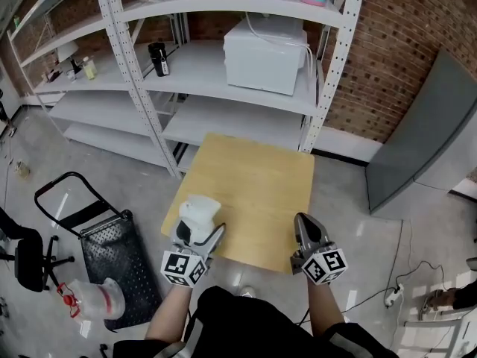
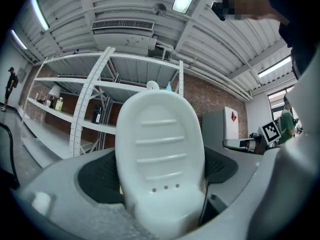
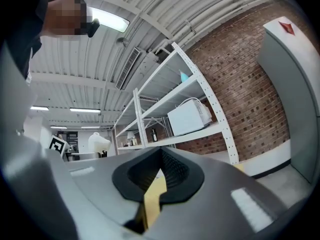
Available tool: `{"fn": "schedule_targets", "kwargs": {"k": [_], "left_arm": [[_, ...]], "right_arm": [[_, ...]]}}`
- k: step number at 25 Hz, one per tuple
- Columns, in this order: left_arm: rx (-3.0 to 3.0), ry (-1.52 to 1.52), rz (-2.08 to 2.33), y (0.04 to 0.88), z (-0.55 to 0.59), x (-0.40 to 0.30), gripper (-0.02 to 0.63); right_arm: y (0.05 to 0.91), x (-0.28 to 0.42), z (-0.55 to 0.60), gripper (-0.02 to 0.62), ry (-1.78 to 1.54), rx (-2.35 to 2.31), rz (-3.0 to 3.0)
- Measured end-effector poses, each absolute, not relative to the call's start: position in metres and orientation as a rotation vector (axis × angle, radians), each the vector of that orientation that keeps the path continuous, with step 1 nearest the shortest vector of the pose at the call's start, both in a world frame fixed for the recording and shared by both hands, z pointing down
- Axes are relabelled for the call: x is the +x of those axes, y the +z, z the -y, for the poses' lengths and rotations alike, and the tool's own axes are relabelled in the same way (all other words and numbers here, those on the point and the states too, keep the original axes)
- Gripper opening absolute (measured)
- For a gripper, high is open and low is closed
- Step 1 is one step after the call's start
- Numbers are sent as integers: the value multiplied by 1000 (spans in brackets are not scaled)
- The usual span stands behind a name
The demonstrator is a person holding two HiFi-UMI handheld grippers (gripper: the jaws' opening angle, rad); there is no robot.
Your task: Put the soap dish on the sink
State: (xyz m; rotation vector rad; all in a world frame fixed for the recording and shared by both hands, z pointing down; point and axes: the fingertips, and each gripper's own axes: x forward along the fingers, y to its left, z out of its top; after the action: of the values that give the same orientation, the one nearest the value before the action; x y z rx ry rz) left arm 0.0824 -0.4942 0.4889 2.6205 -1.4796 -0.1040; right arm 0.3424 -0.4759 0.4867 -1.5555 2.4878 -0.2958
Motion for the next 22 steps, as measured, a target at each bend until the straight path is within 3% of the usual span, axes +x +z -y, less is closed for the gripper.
{"fn": "schedule_targets", "kwargs": {"k": [22], "left_arm": [[2391,376,1281,630,600,97,463]], "right_arm": [[571,329,565,6,-569,-1679,-2532]]}}
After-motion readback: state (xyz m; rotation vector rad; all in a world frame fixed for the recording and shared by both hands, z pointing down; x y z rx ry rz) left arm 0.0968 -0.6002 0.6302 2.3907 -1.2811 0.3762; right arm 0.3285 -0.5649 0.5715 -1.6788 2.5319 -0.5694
